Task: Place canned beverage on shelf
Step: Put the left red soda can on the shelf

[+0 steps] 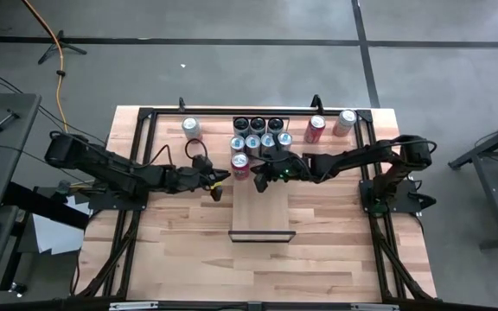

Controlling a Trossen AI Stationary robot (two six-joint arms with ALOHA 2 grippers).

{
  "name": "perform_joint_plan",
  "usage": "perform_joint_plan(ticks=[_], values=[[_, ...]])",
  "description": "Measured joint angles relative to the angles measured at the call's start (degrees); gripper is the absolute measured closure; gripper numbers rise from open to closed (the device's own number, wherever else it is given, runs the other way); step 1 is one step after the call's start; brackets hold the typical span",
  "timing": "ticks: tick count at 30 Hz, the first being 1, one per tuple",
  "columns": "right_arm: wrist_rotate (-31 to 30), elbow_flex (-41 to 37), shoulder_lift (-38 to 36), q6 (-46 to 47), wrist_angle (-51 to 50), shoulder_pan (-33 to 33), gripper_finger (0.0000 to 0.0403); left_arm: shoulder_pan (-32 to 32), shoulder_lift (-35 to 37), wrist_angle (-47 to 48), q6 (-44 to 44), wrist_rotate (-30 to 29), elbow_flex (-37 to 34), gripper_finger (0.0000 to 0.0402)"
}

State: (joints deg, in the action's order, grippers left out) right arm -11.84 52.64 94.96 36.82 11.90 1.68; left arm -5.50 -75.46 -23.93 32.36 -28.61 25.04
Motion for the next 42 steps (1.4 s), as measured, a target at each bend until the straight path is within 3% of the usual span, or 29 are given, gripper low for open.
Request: perform_joint_plan(ticks=[4, 10, 14, 27, 42], values=[[-2.7, 0.0, -1.0, 11.7, 0.1, -1.6, 0.0403, 0.7, -0.2, 0.1, -0.4, 0.0, 0.0, 0.0401], [-16.4, 0.2, -1.0, 38.3, 0.1, -3.5, 0.0403, 1.9, 1.4, 0.0, -5.4, -1.7, 0.0, 0.0401], [-19.4, 0.2, 0.0, 44.9, -0.3, -3.7, 0.0403, 2.9, 2.1, 0.0, -7.9, -1.2, 0.0, 0.0401], [-21.0, 0.2, 5.7, 51.8, 6.0, -4.1, 0.0403, 4.1, 2.4, 0.1, -9.8, 9.6, 0.0, 0.0401], [-20.5, 0.2, 5.7, 49.2, 7.6, -5.1, 0.0403, 6.7, -1.3, -3.3, -12.1, 10.2, 0.0, 0.0401]])
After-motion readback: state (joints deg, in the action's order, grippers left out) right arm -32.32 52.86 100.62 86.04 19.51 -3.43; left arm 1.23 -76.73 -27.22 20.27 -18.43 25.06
